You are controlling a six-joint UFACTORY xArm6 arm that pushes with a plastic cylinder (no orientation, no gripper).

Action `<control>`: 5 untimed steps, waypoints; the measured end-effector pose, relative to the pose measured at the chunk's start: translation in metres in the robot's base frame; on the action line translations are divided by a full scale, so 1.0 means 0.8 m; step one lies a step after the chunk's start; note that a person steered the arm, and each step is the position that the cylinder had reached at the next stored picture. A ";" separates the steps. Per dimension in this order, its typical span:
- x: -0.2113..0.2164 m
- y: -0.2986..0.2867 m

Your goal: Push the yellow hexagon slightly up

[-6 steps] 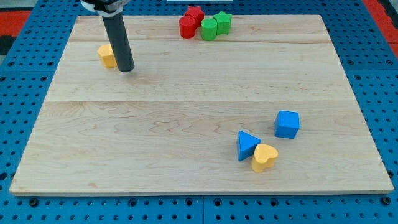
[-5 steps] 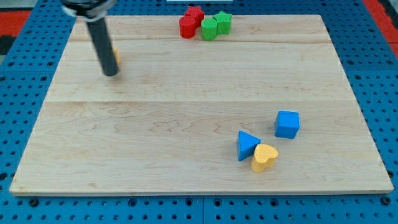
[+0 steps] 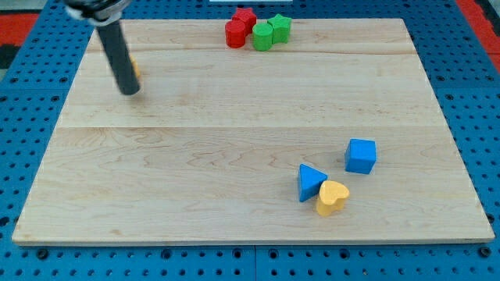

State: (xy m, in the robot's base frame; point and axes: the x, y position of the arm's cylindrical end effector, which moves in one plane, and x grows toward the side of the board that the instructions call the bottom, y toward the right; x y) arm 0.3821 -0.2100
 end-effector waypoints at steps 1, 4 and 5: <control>-0.008 -0.025; -0.094 0.055; -0.011 0.142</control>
